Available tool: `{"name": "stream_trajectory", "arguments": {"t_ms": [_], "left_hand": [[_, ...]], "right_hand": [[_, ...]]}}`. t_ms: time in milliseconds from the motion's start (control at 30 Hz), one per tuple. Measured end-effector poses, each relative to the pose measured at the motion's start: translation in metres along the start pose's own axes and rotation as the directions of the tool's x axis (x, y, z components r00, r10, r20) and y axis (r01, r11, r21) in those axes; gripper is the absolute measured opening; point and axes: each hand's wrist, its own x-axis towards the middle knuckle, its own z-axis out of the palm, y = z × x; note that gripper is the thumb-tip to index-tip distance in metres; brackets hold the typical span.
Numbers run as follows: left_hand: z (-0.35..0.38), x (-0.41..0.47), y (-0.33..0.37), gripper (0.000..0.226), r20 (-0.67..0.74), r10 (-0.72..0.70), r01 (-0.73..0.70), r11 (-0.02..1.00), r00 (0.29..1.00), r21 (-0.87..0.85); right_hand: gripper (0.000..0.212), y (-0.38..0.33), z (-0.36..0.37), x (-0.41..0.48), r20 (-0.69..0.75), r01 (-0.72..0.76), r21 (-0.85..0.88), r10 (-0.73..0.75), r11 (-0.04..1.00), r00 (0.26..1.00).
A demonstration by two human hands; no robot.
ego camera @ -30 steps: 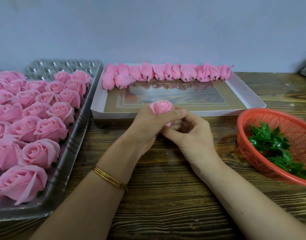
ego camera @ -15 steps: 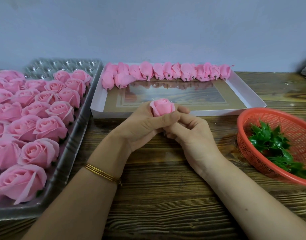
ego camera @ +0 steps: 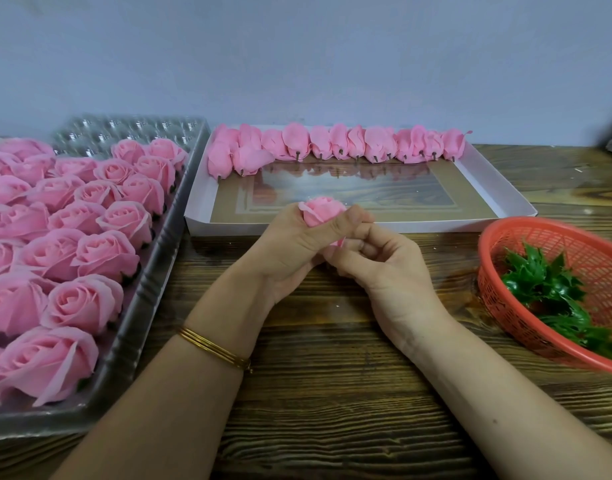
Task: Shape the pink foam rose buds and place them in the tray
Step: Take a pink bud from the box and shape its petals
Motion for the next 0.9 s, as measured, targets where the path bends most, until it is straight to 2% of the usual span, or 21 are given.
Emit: {"name": "stream_trajectory", "arguments": {"t_ms": [200, 300, 367, 433, 533, 600, 733, 900], "left_hand": [[-0.006, -0.001, 0.001, 0.043, 0.079, -0.008, 0.008, 1.000, 0.997, -0.002], [-0.004, 0.000, 0.000, 0.038, 0.006, -0.009, 0.009, 1.000, 1.000, 0.012], [-0.001, 0.001, -0.001, 0.044, -0.077, -0.005, 0.005, 1.000, 0.997, 0.000], [0.000, 0.002, -0.003, 0.046, -0.141, 0.040, -0.040, 0.999, 0.989, 0.007], [0.004, 0.002, -0.004, 0.037, -0.182, 0.133, -0.126, 0.991, 0.974, 0.052], [0.005, 0.002, -0.005, 0.041, -0.183, 0.195, -0.176, 0.978, 0.963, 0.114], [0.009, -0.002, -0.003, 0.024, -0.135, 0.303, -0.236, 0.899, 0.943, 0.368], [0.015, -0.001, -0.007, 0.018, -0.064, 0.342, -0.263, 0.817, 0.937, 0.512]], "right_hand": [[0.032, -0.001, -0.001, 0.001, 0.033, -0.008, 0.044, 0.006, 0.999, 0.999], [0.027, -0.001, 0.000, 0.000, 0.026, -0.022, 0.041, 0.021, 0.999, 0.999], [0.024, -0.002, 0.000, 0.000, 0.007, -0.018, 0.016, 0.018, 1.000, 1.000], [0.026, -0.002, -0.002, 0.001, -0.048, -0.025, 0.008, 0.025, 1.000, 0.999], [0.023, -0.003, -0.005, 0.002, -0.147, -0.036, 0.054, 0.044, 0.998, 0.988], [0.015, -0.007, -0.006, 0.003, -0.192, 0.004, 0.075, 0.011, 0.997, 0.981], [0.020, -0.012, -0.008, 0.003, -0.210, 0.057, 0.036, -0.048, 0.998, 0.977], [0.052, -0.015, -0.002, -0.001, -0.182, 0.046, 0.012, -0.043, 0.999, 0.982]]}}
